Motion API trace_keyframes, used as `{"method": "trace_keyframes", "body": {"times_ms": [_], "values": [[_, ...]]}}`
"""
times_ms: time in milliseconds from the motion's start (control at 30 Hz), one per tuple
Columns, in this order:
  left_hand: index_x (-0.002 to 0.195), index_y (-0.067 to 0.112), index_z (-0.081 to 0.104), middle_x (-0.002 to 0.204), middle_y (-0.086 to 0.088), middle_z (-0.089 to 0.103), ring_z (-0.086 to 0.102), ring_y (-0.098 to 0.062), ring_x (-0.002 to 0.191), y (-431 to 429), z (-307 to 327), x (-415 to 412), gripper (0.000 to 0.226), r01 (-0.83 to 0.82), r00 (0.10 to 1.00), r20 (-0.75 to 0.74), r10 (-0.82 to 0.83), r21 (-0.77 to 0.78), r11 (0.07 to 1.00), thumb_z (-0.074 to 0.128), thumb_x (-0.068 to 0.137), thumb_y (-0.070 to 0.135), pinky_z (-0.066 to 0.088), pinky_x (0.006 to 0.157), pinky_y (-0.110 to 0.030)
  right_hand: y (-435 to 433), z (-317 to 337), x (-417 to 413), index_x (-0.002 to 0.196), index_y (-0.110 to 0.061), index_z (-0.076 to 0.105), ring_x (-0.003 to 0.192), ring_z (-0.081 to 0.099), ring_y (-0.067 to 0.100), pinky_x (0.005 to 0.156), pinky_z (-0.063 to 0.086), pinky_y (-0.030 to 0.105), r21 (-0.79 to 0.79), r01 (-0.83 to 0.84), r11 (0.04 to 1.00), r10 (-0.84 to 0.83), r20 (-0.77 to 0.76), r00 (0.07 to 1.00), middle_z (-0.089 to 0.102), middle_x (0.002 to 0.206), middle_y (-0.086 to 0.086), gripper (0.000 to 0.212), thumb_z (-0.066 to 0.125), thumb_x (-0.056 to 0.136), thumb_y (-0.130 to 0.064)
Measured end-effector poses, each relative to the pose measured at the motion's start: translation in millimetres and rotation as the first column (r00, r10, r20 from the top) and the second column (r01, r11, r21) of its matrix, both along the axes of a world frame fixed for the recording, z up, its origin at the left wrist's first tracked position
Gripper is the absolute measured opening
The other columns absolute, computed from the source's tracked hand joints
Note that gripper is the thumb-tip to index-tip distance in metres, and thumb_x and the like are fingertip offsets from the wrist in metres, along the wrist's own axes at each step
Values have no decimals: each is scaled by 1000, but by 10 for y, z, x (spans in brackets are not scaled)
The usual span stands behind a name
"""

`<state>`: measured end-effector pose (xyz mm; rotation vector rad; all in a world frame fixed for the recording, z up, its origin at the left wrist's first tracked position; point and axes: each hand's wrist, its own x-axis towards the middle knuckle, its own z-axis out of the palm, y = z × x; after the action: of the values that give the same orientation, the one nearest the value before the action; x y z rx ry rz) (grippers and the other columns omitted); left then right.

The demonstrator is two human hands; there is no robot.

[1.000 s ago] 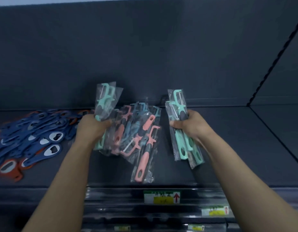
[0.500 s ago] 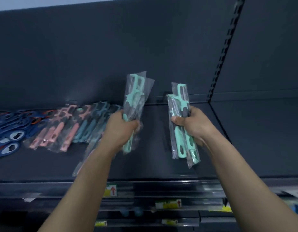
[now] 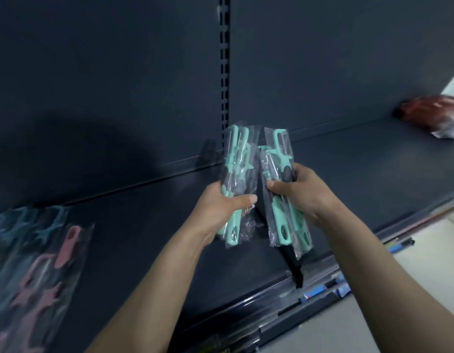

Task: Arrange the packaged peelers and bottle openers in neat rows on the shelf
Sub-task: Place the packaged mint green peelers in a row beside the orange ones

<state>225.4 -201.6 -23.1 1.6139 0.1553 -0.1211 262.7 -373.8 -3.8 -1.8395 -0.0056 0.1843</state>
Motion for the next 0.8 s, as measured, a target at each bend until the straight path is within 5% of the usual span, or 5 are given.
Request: {"method": "trace_keyframes", "body": {"times_ms": [67, 300, 600, 800], "values": [[97, 12, 68, 87, -3, 74, 71, -17, 80, -170, -23, 147, 28, 48, 999, -25, -49, -6, 999, 80, 71, 14, 57, 71, -26, -185, -10, 57, 67, -17, 30, 39, 35, 5, 41, 35, 16, -13, 48, 999, -48, 13, 999, 33, 55, -3, 42, 67, 84, -6], [98, 9, 67, 89, -4, 74, 71, -20, 82, -750, -94, 549, 30, 53, 997, -51, -53, 0, 999, 79, 71, 12, 55, 76, -32, -814, -44, 364, 66, -17, 32, 45, 44, 10, 43, 39, 19, 38, 121, 992, -122, 10, 992, 40, 56, -1, 42, 68, 83, -5], [102, 16, 68, 92, 0, 74, 71, -17, 85, -2007, -102, 830, 32, 38, 999, -31, -40, -75, 996, 78, 72, 15, 54, 78, -33, -1881, -88, 934, 71, -15, 41, 66, 63, 25, 68, 57, 42, 199, 13, 980, 2, -74, 997, 58, 67, 4, 32, 69, 82, -4], [99, 17, 67, 92, 1, 74, 71, -15, 86, -2678, -31, 1023, 33, -45, 998, -59, 37, -137, 989, 80, 69, 14, 54, 80, -32, -2388, -46, 1245, 70, -16, 36, 68, 63, 23, 64, 57, 37, 249, -61, 966, 82, -76, 994, 56, 72, 8, 37, 67, 83, -1]]}}
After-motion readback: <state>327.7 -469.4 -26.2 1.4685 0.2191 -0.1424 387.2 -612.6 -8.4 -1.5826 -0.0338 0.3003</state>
